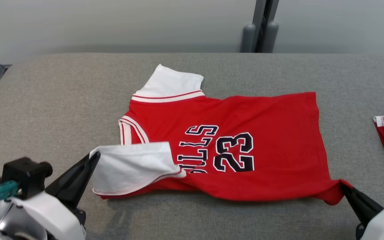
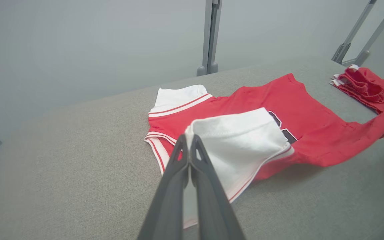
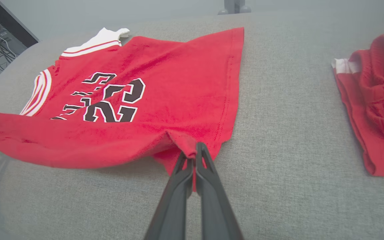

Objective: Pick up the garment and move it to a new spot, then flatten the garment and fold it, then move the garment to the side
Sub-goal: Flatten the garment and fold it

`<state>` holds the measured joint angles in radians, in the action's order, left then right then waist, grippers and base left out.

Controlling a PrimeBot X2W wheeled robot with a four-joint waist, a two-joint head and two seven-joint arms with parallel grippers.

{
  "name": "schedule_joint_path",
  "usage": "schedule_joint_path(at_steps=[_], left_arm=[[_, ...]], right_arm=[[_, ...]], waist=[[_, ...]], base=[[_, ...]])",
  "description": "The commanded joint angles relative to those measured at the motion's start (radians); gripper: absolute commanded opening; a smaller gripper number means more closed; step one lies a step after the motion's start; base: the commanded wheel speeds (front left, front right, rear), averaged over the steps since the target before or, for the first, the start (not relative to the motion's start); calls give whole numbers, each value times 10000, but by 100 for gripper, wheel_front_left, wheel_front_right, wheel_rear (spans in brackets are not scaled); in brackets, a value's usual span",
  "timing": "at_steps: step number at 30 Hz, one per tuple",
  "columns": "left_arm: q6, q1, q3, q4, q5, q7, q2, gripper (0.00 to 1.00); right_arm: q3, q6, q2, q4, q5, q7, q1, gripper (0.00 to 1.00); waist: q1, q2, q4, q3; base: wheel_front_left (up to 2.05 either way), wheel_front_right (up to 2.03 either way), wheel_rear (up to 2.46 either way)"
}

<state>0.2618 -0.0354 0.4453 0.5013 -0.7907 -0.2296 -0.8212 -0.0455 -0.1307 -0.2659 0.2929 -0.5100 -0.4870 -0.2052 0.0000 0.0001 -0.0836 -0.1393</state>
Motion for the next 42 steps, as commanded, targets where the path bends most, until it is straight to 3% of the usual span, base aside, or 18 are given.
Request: schedule_joint_path(at_steps=[1, 10, 24, 25, 26, 27, 33, 42], left_arm=[[-280, -542, 57, -337, 40, -17, 142, 0], [-1771, -2827, 758, -2748, 292, 40, 1052, 0], [-2998, -3912, 1348, -5978, 49, 578, 2202, 0], [-3050, -3891, 1366, -6180, 21, 644, 2257, 0], [-3029, -3868, 1328, -6386, -33, 714, 2338, 56], [-3028, -3813, 1323, -6543, -120, 781, 2448, 100], [-2480, -3159, 715, -6906, -541, 1972, 2986, 100], [-906, -1569, -845, -5953, -879, 4457, 3802, 100]], right_arm=[[44, -2, -121, -195, -20, -257, 394, 0], [625, -2, -763, -1447, -288, -676, 2376, 0], [1611, -2, -997, -3387, -661, -351, 3803, 0], [1667, -2, -963, -3480, -701, -242, 3850, 11], [1675, -2, -970, -3549, -676, -43, 3882, 47], [1657, -2, -920, -3654, -760, 88, 3823, 100], [1209, -2, -490, -3469, -1069, 1613, 3010, 100], [153, -2, 540, -2452, 271, 4730, 1900, 100]], waist=[[0, -1, 94, -275], [0, -1, 173, -1065], [0, -1, 213, -1809], [0, -1, 219, -1816], [0, -1, 218, -1808], [0, -1, 208, -1788], [0, -1, 73, -1412], [0, -1, 125, -835]], base=[[0, 0, 0], [0, 0, 0], [0, 0, 0], [0, 0, 0], [0, 0, 0], [0, 0, 0], [0, 0, 0], [0, 0, 0]])
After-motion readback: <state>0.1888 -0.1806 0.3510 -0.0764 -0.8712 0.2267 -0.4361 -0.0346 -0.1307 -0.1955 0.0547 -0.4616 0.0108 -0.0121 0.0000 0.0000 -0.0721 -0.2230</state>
